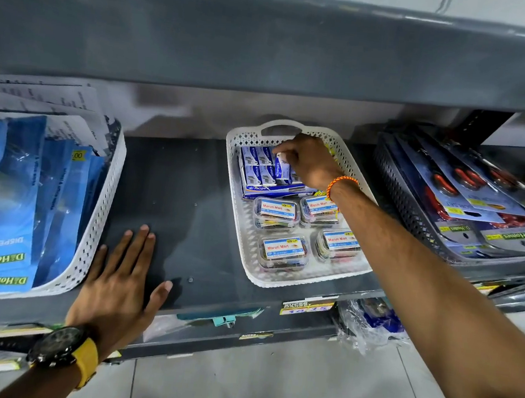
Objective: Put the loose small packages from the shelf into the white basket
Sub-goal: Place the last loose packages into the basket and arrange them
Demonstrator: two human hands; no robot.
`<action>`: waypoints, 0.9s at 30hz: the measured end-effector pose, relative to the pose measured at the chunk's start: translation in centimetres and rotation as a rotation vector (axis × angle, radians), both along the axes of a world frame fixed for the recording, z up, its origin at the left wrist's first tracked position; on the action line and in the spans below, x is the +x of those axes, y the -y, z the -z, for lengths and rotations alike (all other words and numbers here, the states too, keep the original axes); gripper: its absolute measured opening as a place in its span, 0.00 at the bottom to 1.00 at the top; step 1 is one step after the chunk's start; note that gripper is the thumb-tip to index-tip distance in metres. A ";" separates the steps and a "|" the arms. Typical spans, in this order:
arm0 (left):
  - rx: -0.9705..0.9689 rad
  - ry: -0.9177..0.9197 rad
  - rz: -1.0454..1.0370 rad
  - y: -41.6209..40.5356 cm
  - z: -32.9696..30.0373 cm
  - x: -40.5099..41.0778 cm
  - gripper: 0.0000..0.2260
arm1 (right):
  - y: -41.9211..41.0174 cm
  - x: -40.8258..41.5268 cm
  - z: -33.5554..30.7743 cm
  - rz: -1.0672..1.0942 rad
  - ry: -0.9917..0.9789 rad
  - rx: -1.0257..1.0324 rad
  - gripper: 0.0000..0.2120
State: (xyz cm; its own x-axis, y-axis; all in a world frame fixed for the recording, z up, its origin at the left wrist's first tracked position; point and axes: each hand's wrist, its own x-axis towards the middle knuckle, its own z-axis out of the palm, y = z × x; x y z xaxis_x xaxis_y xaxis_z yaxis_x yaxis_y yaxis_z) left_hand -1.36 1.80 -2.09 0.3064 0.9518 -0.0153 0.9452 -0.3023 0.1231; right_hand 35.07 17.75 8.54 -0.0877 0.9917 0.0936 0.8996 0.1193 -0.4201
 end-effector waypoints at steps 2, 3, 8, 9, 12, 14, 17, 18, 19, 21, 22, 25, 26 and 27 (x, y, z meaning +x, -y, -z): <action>-0.002 -0.004 0.000 0.0 0.1 0.0 0.38 | 0.1 0.0 0.4 -0.006 0.026 -0.009 0.14; -0.002 -0.005 0.000 0.0 0.1 0.0 0.38 | 0.1 0.1 0.6 -0.008 0.028 -0.008 0.13; 0.012 0.006 0.000 0.1 -0.2 0.1 0.39 | 0.5 0.2 0.9 -0.013 -0.060 -0.009 0.11; 0.014 0.005 0.002 0.1 -0.2 0.1 0.39 | 0.6 0.2 0.9 -0.012 -0.064 -0.006 0.10; 0.018 0.005 0.006 0.1 -0.2 0.2 0.38 | 0.6 0.2 1.0 0.002 -0.073 -0.001 0.10; 0.020 0.004 0.006 0.1 -0.2 0.2 0.38 | 0.8 0.2 0.9 0.009 -0.092 -0.007 0.10; 0.017 -0.003 0.007 0.1 -0.2 0.2 0.38 | 1.3 0.2 0.5 0.006 -0.139 0.000 0.13; 0.016 0.000 0.005 0.1 -0.2 0.2 0.38 | 1.5 0.3 0.5 0.003 -0.143 0.006 0.13; 0.017 0.001 0.004 0.1 -0.2 0.2 0.38 | 1.7 0.4 0.4 -0.003 -0.135 0.011 0.13; 0.018 -0.002 0.004 0.1 -0.3 0.2 0.39 | 2.0 0.6 0.4 -0.022 -0.111 0.021 0.13; 0.019 0.000 0.005 0.1 -0.3 0.2 0.39 | 2.1 0.7 0.5 -0.037 -0.095 0.020 0.12; 0.020 -0.011 0.004 0.2 -0.2 0.1 0.39 | 2.5 0.7 0.9 -0.100 0.031 0.046 0.09; 0.024 -0.013 0.004 0.2 -0.2 0.1 0.39 | 2.6 0.7 1.2 -0.107 0.051 0.057 0.08; 0.028 -0.015 0.003 0.1 -0.1 0.1 0.39 | 2.8 0.6 1.3 -0.106 0.069 0.069 0.07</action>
State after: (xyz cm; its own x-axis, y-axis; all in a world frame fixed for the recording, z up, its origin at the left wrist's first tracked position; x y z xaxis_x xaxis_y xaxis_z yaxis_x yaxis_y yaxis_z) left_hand -1.26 1.67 -1.99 0.3097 0.9508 0.0069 0.9459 -0.3088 0.1000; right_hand 35.69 14.99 7.19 -0.2005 0.9680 0.1512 0.9067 0.2418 -0.3456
